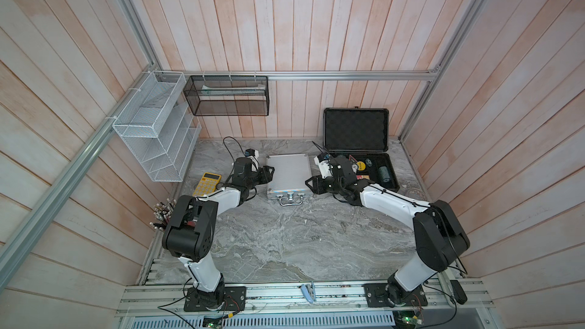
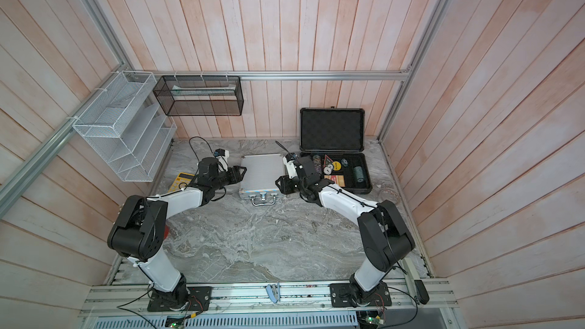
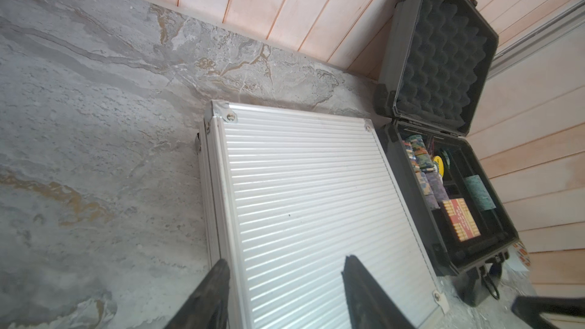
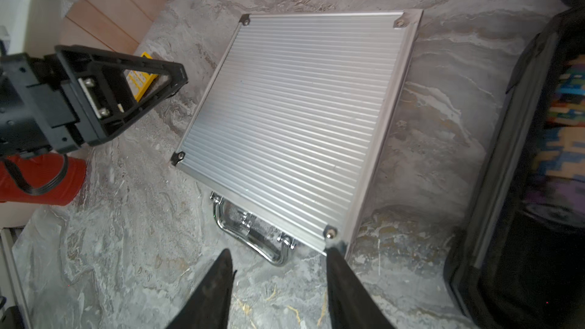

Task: Open the poker set cases
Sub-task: Adjust the poker set case at the center of the board, then open the fastener on the poker set case.

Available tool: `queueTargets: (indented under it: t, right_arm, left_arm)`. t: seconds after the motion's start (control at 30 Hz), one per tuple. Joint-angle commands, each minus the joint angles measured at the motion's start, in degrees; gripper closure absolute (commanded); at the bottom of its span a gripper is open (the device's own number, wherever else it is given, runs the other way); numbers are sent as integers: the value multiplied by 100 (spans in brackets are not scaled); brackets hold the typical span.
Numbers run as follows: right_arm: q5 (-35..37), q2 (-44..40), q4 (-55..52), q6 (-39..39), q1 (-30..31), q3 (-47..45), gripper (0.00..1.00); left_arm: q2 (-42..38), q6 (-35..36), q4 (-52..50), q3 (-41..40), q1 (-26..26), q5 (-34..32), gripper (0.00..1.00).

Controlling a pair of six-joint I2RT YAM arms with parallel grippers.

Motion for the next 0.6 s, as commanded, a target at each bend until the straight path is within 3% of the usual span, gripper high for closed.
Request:
queueTargets:
  t: [0.0,0.27,0.57]
  right_arm:
    - [249,-127,-188,-176,374,-176,51]
    - [267,359,128,-116,809,-135,45]
    - [118,1213,514,-31,868,311,41]
  left_arm:
    - [-151,-68,83,-315,-2,300,40]
    - [-100,106,-202,-448,-57,300,41]
    - [35,53,-323,-393,-54,416,46]
